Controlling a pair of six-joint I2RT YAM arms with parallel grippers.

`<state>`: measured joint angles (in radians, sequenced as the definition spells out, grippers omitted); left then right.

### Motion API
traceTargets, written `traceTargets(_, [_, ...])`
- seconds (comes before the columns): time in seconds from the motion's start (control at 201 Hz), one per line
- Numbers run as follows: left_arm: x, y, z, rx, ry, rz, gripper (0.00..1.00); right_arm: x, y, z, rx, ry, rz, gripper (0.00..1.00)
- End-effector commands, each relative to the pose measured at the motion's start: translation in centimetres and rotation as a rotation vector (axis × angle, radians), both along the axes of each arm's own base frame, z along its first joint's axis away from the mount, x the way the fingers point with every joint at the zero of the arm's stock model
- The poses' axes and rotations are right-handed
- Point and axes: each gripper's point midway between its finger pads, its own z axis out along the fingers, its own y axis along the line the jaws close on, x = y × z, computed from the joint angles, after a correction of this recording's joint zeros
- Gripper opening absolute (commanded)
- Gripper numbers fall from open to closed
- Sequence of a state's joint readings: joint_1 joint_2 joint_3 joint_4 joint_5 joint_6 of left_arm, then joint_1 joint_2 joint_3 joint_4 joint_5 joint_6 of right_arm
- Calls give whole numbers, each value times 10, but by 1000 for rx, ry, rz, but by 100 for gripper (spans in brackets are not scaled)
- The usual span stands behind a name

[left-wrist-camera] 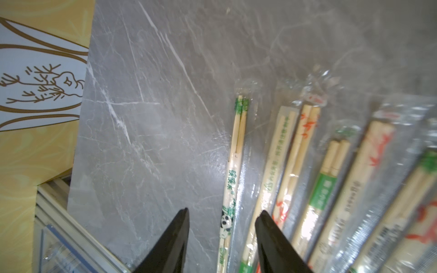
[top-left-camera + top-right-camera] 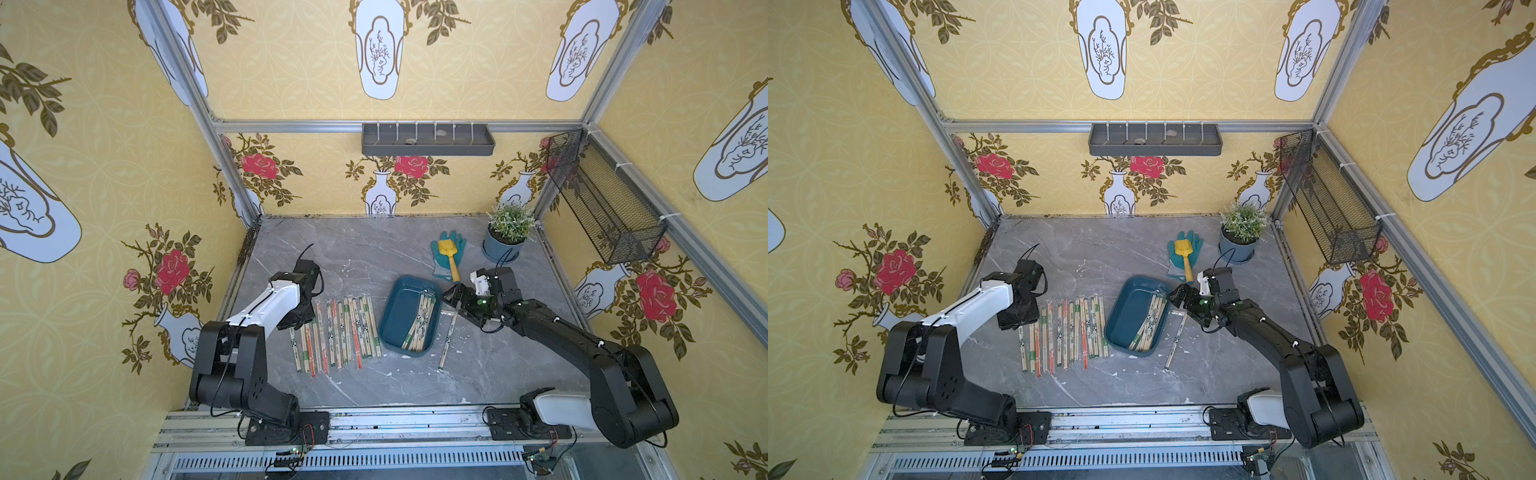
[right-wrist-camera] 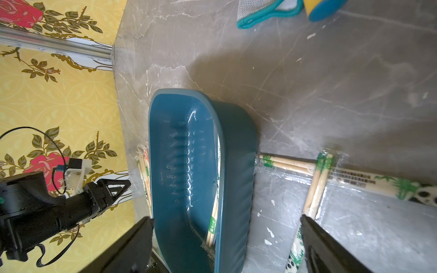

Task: Take the paired disposable chopsticks out of the storage box
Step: Place the paired disposable chopsticks at the center of the board, then pick up the paired disposable chopsticks from the storage box, then move the storage box to the center of the board.

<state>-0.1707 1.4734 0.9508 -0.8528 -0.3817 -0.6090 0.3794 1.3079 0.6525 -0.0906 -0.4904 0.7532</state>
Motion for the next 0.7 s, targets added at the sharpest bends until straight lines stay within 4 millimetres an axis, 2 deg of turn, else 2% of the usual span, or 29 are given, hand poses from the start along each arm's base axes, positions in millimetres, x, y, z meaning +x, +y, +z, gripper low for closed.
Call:
traceTargets(0.0, [9, -29, 18, -132, -81, -56, 54, -1, -2, 1, -29, -1, 10, 98])
traceTargets(0.105, [26, -71, 45, -241, -190, -147, 57, -2, -6, -2, -60, 16, 3, 98])
traceTargets(0.199, [42, -118, 64, -350, -261, -245, 59, -3, -9, -7, -95, 38, -8, 97])
traceTargets(0.269, [51, -151, 75, -404, -293, -311, 60, -4, -12, -9, -119, 51, -17, 97])
traceTargets(0.294, [50, -171, 77, -428, -293, -360, 61, -5, -13, -11, -128, 59, -23, 98])
traceTargets(0.363, [55, -205, 83, -465, -300, -427, 61, -6, -15, -14, -150, 71, -30, 97])
traceTargets(0.433, [58, -241, 86, -511, -303, -489, 62, -8, -17, -16, -174, 81, -38, 98])
traceTargets(0.538, [63, -291, 76, -575, -276, -563, 62, -10, -19, -20, -196, 92, -45, 97])
traceTargets(0.692, [64, -340, 52, -582, -212, -633, 58, -14, -19, -19, -221, 94, -52, 97])
